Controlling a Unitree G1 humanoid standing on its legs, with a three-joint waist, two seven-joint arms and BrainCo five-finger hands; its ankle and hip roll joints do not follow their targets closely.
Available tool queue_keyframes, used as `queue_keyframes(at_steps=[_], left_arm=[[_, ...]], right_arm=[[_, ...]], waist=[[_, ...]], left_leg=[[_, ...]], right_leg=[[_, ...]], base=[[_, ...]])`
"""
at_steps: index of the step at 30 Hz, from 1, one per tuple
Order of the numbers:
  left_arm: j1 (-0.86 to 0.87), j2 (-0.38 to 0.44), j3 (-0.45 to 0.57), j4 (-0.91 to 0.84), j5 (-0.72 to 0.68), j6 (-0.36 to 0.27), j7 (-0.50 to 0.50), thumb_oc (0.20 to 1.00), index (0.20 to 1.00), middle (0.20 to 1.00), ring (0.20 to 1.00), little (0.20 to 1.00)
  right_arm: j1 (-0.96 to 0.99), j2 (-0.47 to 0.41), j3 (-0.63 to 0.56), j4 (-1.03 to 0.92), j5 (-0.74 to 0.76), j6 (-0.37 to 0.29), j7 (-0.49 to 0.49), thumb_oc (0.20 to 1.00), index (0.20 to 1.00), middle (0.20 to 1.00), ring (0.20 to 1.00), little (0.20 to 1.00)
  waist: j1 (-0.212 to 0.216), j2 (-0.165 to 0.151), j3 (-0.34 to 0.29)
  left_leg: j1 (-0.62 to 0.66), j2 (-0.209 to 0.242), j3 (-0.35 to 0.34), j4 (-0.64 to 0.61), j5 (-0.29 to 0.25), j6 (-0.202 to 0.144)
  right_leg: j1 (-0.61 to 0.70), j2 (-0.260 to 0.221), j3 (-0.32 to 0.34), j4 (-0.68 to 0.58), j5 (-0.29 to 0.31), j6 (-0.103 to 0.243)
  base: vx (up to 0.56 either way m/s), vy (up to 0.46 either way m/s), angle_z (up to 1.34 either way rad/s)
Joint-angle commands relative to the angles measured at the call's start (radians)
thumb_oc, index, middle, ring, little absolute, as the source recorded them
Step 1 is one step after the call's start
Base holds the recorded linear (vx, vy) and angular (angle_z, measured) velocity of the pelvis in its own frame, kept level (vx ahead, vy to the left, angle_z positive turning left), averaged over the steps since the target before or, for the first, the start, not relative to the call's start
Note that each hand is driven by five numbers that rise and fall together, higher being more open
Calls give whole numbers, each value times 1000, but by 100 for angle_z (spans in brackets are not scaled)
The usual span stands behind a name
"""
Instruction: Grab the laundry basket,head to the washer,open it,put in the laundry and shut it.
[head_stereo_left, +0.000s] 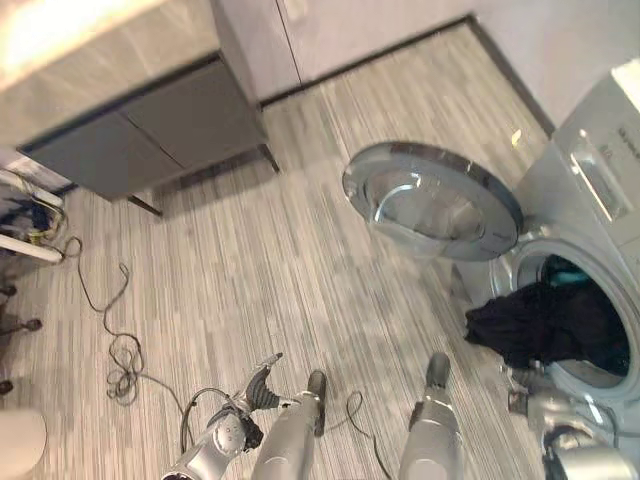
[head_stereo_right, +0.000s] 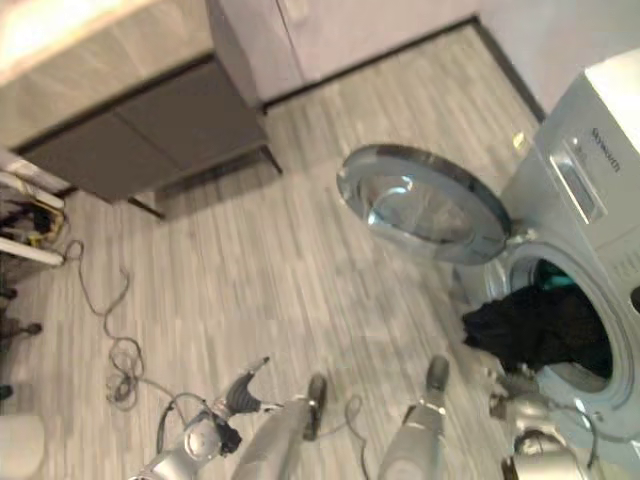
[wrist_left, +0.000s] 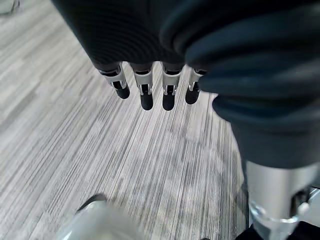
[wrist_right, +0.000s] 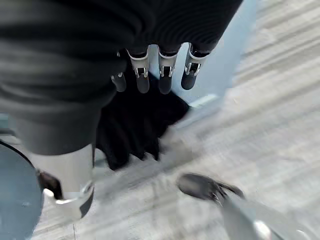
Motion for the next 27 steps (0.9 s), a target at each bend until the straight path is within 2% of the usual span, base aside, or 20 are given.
queue_keyframes(at_steps=[1,2,3,4,5,10,14,19,22,27], left_arm=[[-35,80,18,-63,-27,-32,6,1000,1000,1000,1000,1000],[-32,74,9,-71,-37,-28,8,1000,1000,1000,1000,1000],[-31,74,6,-77,-40,-26,10,1000,1000,1000,1000,1000],[-33,73,5,-77,-40,-26,10,1000,1000,1000,1000,1000],[-34,70,4,-73,-41,-25,12,1000,1000,1000,1000,1000],[-72,55,16,-50,-54,-7,40,1000,1000,1000,1000,1000],[-96,41,31,-31,-65,-4,62,1000,1000,1000,1000,1000],[-128,29,45,15,-70,2,92,1000,1000,1000,1000,1000],[-134,27,47,6,-82,2,96,1000,1000,1000,1000,1000],[-131,42,53,-38,-97,-1,94,1000,1000,1000,1000,1000]], right_arm=[[-76,-27,11,58,-24,1,-30,787,787,787,787,787],[-86,-61,-13,86,-2,13,-37,664,664,664,664,664],[-95,-80,-25,98,8,15,-42,853,853,853,853,853],[-97,-82,-25,100,8,14,-41,853,853,853,853,853],[-98,-94,-42,111,28,18,-38,1000,1000,1000,1000,1000],[-96,-172,-116,147,126,20,-42,1000,1000,1000,1000,1000],[-82,-179,-131,149,139,14,-47,1000,1000,1000,1000,1000],[-43,-158,-129,128,161,-6,-41,1000,1000,1000,1000,1000],[-50,-170,-135,135,166,-6,-42,1000,1000,1000,1000,1000],[-103,-216,-131,148,177,-5,-49,1000,1000,1000,1000,1000]], waist=[[15,-32,70],[21,-11,90],[21,-4,95],[22,-4,91],[20,4,101],[12,39,133],[3,38,139],[-28,10,148],[-33,11,157],[-36,29,181]], left_leg=[[78,-5,-3,-64,-45,13],[61,5,5,-84,-34,8],[51,1,6,-94,-24,8],[48,0,7,-97,-21,9],[40,1,9,-105,-16,7],[6,3,40,-146,9,0],[6,6,54,-154,9,-1],[19,13,69,-151,-8,0],[10,10,71,-138,-11,-1],[-18,1,80,-122,-11,-6]], right_leg=[[-5,-88,43,-35,17,87],[-25,-82,46,-37,12,85],[-37,-84,49,-41,17,85],[-42,-85,51,-41,18,85],[-56,-85,55,-42,19,85],[-136,-84,89,-42,25,84],[-153,-81,101,-43,31,84],[-164,-75,126,-48,38,84],[-171,-76,133,-47,38,83],[-205,-80,150,-45,42,85]], base=[[-37,-74,30],[-17,-47,14],[-12,-21,14],[-14,12,12],[-3,4,10],[-6,21,-6],[3,3,-11],[-3,-14,-16],[-26,-23,-7],[-26,-2,-8]])
